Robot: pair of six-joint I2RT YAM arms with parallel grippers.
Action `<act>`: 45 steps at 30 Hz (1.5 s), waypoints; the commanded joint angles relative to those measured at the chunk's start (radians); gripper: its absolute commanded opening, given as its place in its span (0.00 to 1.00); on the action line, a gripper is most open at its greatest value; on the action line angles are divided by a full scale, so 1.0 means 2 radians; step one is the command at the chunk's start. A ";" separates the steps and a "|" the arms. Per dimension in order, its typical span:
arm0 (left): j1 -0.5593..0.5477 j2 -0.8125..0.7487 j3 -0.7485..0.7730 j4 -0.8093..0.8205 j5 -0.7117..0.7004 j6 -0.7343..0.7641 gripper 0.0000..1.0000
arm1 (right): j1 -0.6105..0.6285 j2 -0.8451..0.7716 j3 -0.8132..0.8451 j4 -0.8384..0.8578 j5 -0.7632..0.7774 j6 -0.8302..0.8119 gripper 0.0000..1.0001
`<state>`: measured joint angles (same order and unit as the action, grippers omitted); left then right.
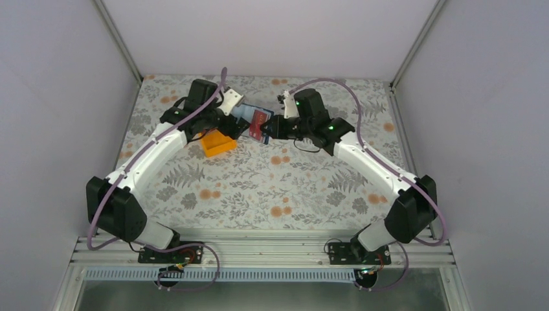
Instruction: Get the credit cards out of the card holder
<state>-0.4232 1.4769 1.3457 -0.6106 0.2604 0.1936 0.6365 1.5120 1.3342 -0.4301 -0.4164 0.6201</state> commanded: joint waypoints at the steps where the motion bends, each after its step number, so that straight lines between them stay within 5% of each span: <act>1: 0.026 -0.031 -0.016 0.021 -0.011 -0.008 0.95 | -0.013 -0.034 -0.008 0.031 -0.066 -0.011 0.04; 10: 0.095 -0.056 -0.027 0.025 0.026 -0.023 0.96 | -0.035 -0.036 -0.005 -0.010 -0.067 -0.051 0.04; 18: 0.124 -0.094 -0.042 0.040 0.084 -0.029 0.94 | -0.034 -0.006 0.018 -0.076 0.034 -0.072 0.04; 23: 0.118 -0.091 -0.017 0.026 0.197 -0.014 0.80 | -0.030 0.023 0.047 -0.096 0.062 -0.085 0.04; 34: 0.055 -0.098 -0.072 0.064 0.350 -0.045 0.64 | -0.029 0.015 0.030 -0.068 0.007 -0.100 0.04; 39: 0.056 -0.074 -0.094 0.111 0.436 -0.098 0.63 | -0.030 0.004 0.019 -0.024 -0.092 -0.143 0.04; 45: 0.062 -0.071 -0.084 0.088 0.419 -0.063 0.60 | -0.031 -0.014 0.011 -0.011 -0.169 -0.201 0.04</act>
<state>-0.3096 1.3483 1.1641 -0.4526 1.0527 0.0437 0.5747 1.5364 1.3602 -0.5133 -0.5980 0.3275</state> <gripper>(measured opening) 0.608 0.094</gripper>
